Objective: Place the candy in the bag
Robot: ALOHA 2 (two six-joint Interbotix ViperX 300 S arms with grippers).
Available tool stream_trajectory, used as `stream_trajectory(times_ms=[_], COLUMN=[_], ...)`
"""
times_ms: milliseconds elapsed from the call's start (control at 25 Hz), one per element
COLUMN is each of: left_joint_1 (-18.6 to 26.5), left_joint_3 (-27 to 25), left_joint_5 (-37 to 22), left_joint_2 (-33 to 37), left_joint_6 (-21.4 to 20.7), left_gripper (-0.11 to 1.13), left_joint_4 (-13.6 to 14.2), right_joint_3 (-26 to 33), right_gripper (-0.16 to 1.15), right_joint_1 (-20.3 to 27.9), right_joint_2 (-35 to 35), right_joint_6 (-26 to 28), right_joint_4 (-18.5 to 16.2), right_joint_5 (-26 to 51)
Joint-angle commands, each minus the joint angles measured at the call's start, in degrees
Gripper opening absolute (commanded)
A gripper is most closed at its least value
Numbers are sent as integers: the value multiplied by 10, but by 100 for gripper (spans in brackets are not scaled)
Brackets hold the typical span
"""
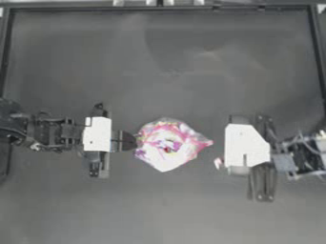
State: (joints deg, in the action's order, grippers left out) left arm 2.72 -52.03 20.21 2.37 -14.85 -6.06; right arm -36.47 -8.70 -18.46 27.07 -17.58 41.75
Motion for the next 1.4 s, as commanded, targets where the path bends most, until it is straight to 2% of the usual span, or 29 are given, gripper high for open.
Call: stream_trajectory(times_ms=[40, 240, 520, 920, 1400], left_joint_1=[-1, -1, -1, -3, -4], left_joint_3=[11, 12, 11, 10, 10], left_joint_5=[4, 6, 18, 25, 25], left_joint_2=[7, 5, 3, 2, 5], left_joint_6=[-2, -9, -11, -11, -11], left_gripper=[4, 4, 4, 4, 4], left_joint_4=[1, 0, 1, 2, 2], right_joint_3=[21, 39, 76, 75, 74], right_gripper=[5, 5, 5, 4, 4], right_joint_1=[25, 55, 70, 98, 104], right_joint_2=[2, 39, 92, 158, 198], right_joint_6=[-20, -42, -54, -54, -54], right_joint_4=[3, 3, 0, 4, 9], right_joint_5=[-33, -84, -119, -185, -212])
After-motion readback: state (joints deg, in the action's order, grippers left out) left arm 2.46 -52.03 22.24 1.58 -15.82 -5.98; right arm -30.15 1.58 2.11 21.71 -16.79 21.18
